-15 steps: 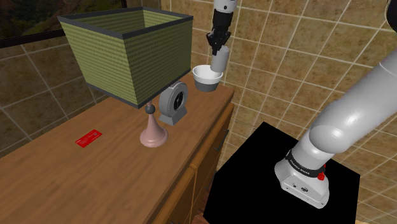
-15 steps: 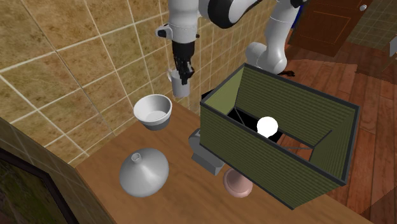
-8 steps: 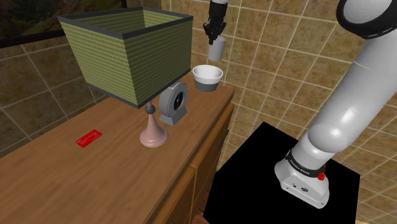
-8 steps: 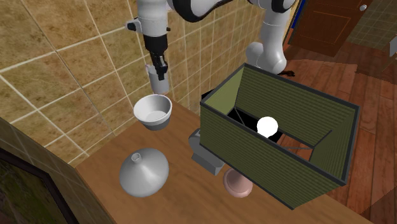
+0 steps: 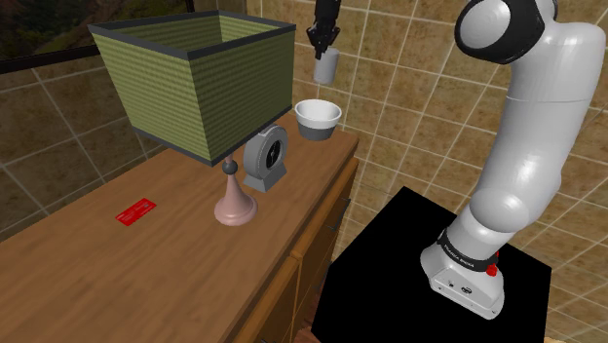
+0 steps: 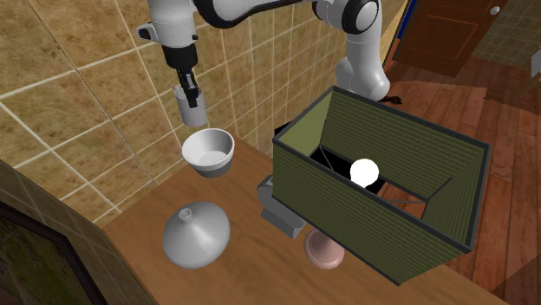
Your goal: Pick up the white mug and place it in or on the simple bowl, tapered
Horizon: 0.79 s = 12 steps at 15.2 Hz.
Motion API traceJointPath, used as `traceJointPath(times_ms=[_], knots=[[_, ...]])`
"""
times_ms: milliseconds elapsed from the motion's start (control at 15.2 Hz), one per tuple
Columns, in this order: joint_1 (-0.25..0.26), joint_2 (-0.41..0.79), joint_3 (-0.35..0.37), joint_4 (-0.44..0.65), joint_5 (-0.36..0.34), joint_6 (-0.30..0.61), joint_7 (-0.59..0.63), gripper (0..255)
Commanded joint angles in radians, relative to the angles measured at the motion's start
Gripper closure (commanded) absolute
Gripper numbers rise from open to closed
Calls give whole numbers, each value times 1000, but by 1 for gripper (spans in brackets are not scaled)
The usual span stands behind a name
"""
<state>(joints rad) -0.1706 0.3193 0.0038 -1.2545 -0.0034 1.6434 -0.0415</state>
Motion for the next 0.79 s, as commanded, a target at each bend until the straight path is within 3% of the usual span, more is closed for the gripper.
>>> traceJointPath(times_ms=[0, 726], knots=[[-1, 2, 0, -24, 0, 27, -2, 255], [-1, -22, 0, -207, 0, 186, -1, 255]])
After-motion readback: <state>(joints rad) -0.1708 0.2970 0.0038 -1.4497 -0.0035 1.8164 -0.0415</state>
